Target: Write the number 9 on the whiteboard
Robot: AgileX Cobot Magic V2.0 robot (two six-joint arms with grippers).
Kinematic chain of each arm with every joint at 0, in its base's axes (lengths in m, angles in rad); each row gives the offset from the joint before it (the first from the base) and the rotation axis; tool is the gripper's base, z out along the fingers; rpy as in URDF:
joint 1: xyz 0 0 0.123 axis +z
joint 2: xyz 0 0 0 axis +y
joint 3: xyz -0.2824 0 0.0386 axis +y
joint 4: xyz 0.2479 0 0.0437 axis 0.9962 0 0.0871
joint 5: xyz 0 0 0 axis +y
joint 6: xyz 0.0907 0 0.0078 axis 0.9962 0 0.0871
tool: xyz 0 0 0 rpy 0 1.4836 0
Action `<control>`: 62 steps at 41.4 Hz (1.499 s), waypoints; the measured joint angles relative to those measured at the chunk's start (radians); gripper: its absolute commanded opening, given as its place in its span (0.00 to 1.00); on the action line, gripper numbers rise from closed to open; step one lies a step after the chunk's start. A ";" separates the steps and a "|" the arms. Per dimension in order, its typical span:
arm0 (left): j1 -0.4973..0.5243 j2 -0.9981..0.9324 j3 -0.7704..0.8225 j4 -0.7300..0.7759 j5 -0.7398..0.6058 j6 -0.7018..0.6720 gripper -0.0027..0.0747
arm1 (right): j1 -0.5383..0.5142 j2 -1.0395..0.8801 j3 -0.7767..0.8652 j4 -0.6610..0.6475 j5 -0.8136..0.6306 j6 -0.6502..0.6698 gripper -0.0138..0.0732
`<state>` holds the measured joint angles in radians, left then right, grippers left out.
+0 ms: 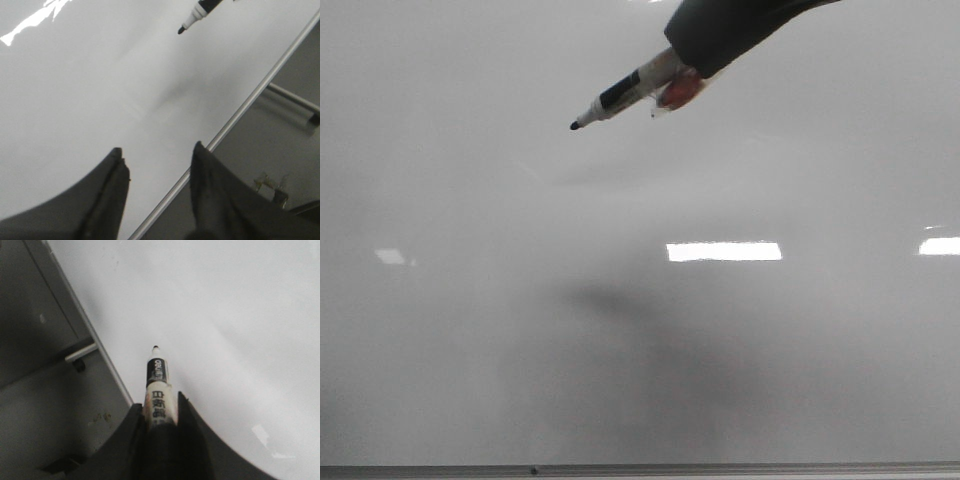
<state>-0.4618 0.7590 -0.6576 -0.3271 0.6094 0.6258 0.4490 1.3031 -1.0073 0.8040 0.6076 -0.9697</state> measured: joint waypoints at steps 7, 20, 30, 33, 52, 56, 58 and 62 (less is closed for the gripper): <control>0.045 -0.183 0.138 -0.080 -0.045 0.000 0.01 | -0.002 0.107 0.000 0.122 -0.197 0.000 0.08; 0.048 -0.212 0.149 -0.090 -0.056 0.000 0.01 | 0.008 0.282 -0.130 0.155 -0.276 0.000 0.08; 0.048 -0.212 0.149 -0.092 -0.057 0.000 0.01 | 0.029 0.368 -0.162 0.146 -0.180 0.000 0.09; 0.048 -0.212 0.149 -0.092 -0.057 0.000 0.01 | 0.020 0.370 -0.144 0.137 -0.165 0.000 0.09; 0.048 -0.212 0.150 -0.092 -0.059 0.000 0.01 | -0.049 0.264 -0.133 0.120 -0.202 0.000 0.09; 0.048 -0.212 0.150 -0.092 -0.059 0.000 0.01 | -0.049 0.264 -0.134 0.112 -0.198 0.000 0.09; 0.048 -0.212 0.150 -0.092 -0.059 0.000 0.01 | -0.049 0.269 -0.136 0.102 -0.189 -0.002 0.09; 0.048 -0.212 0.150 -0.092 -0.059 0.000 0.01 | -0.049 0.294 -0.132 0.088 -0.153 -0.002 0.09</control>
<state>-0.4142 0.5472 -0.5078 -0.4188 0.5499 0.6258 0.4000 1.5970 -1.1395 0.8919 0.4550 -0.9716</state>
